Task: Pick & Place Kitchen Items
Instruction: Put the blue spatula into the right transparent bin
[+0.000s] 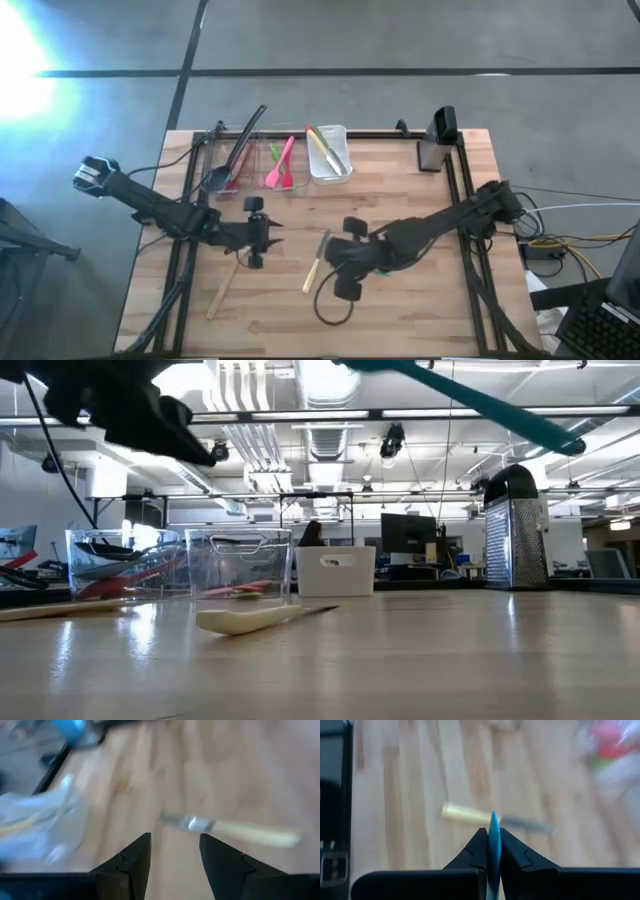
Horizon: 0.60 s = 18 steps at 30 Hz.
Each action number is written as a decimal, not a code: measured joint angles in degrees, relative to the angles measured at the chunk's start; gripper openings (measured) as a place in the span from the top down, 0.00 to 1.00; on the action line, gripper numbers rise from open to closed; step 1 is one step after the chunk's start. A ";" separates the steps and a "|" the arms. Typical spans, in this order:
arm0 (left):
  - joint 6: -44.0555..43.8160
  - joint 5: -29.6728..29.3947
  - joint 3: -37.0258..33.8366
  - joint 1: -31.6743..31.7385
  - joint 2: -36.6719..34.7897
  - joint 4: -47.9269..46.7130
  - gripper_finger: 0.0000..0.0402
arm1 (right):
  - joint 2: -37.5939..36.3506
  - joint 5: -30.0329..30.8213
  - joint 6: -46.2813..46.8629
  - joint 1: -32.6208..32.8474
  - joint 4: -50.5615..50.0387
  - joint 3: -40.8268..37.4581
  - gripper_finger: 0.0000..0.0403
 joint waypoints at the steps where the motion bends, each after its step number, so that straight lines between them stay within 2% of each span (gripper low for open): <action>1: 0.62 1.65 -0.96 0.16 0.02 4.17 0.57 | -1.03 1.74 -1.26 0.20 1.23 -0.04 0.97; 4: 1.31 7.17 -4.05 1.03 0.02 17.75 0.57 | -4.06 6.05 -6.43 0.38 6.19 -0.04 0.97; 9: -4.25 14.83 -8.33 4.90 0.09 35.33 0.57 | -6.27 7.56 -15.87 0.36 16.25 0.02 0.97; 13: -8.26 19.98 -9.23 8.59 0.11 41.81 0.57 | -6.31 7.56 -22.54 0.03 22.36 0.04 0.97; 18: -9.49 27.20 -9.25 10.48 0.42 47.25 0.57 | -6.38 8.16 -25.71 -1.13 25.91 0.31 0.97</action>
